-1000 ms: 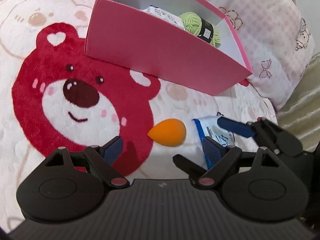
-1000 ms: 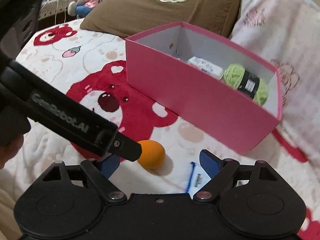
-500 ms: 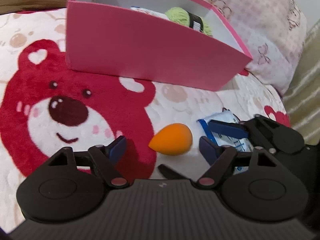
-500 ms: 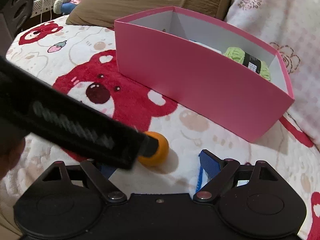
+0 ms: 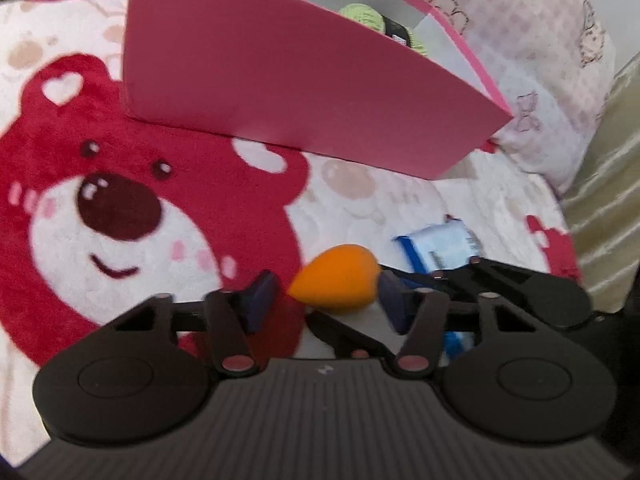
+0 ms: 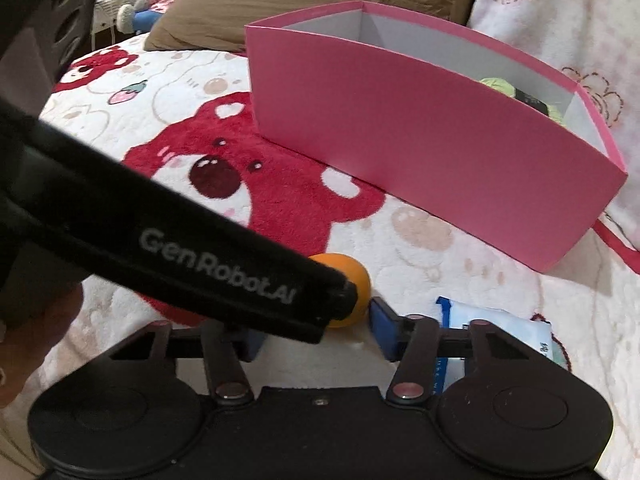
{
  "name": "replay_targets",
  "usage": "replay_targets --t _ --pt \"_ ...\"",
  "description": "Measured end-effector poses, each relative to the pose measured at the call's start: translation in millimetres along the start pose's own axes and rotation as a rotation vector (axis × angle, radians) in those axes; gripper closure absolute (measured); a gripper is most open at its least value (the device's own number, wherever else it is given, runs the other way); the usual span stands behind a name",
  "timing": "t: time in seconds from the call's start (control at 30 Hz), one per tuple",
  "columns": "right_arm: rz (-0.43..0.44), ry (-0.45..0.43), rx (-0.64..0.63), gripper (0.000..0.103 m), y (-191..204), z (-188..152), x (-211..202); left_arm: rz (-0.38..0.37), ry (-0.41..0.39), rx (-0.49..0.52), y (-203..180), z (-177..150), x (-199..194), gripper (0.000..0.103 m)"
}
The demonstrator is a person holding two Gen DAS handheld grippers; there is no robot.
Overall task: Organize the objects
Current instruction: 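Close the left gripper on the orange sponge, then lift the sponge with the left gripper and carry it over the pink box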
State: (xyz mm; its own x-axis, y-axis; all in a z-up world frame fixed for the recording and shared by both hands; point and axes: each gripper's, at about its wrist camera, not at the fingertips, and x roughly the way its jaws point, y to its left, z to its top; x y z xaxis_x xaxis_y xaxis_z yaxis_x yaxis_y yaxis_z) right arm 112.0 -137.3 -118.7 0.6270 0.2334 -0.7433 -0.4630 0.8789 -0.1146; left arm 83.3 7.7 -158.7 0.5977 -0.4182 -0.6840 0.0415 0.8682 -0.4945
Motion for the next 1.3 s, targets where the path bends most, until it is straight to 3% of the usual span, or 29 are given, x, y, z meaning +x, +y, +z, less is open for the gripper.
replay_targets --t 0.37,0.5,1.3 --pt "-0.017 -0.012 0.004 0.056 6 0 -5 -0.012 -0.024 0.010 -9 2 -12 0.059" --pt "-0.020 -0.016 0.026 0.056 3 1 -8 -0.014 0.008 0.021 -13 1 -12 0.059" --pt "-0.040 -0.075 -0.052 0.044 13 7 -30 -0.097 0.040 0.065 -23 4 -44 0.055"
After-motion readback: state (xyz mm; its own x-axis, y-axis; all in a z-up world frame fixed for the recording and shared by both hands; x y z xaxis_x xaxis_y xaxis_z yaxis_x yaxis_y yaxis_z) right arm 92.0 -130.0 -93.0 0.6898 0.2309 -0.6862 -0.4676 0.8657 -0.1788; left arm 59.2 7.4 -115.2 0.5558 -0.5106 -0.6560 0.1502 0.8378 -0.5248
